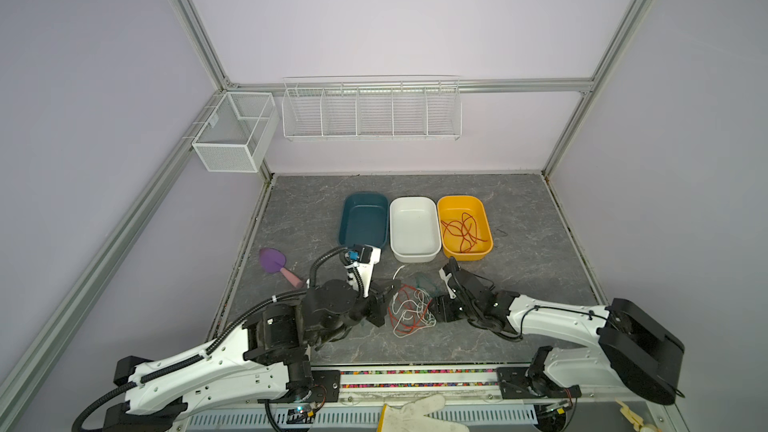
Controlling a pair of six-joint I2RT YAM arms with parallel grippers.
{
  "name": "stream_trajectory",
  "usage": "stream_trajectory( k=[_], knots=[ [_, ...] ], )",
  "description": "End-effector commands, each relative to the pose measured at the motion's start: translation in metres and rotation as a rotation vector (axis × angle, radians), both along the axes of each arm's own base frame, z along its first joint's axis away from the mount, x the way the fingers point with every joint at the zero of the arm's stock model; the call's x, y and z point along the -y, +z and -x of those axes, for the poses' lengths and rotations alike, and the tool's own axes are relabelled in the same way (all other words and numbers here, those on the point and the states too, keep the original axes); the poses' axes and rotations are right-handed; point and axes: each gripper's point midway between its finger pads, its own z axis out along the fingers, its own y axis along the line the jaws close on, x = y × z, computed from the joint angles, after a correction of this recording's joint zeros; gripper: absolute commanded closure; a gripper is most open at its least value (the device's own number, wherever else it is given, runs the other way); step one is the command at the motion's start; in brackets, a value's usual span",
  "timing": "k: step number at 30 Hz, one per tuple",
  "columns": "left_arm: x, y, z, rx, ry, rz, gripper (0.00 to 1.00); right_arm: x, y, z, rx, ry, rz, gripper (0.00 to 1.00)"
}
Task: Untangle the cables
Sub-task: 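Grasp a white wire with the left gripper while the right gripper pins the pile, then lift the white wire up and away from the pile with the left gripper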
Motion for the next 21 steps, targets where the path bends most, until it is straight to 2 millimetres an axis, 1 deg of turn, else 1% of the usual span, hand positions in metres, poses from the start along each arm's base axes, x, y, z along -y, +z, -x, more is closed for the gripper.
stream_trajectory(
  k=[1, 9, 15, 19, 21],
  knots=[
    [-0.032, 0.016, -0.002, 0.011, 0.072, -0.005, 1.0, 0.021, -0.031, 0.016, -0.083, -0.018, 0.105, 0.29],
    [-0.083, 0.068, -0.003, 0.07, 0.153, 0.004, 1.0, 0.017, -0.031, 0.014, -0.076, -0.002, 0.101, 0.28],
    [-0.101, 0.098, -0.006, 0.121, 0.186, -0.021, 1.0, 0.013, -0.025, 0.013, -0.065, 0.01, 0.084, 0.25],
    [-0.109, 0.125, -0.006, 0.16, 0.193, -0.008, 1.0, 0.014, -0.024, 0.013, -0.062, 0.009, 0.086, 0.24],
    [-0.113, 0.14, -0.007, 0.183, 0.201, 0.012, 1.0, 0.015, -0.027, 0.014, -0.067, 0.008, 0.094, 0.23]
  ],
)
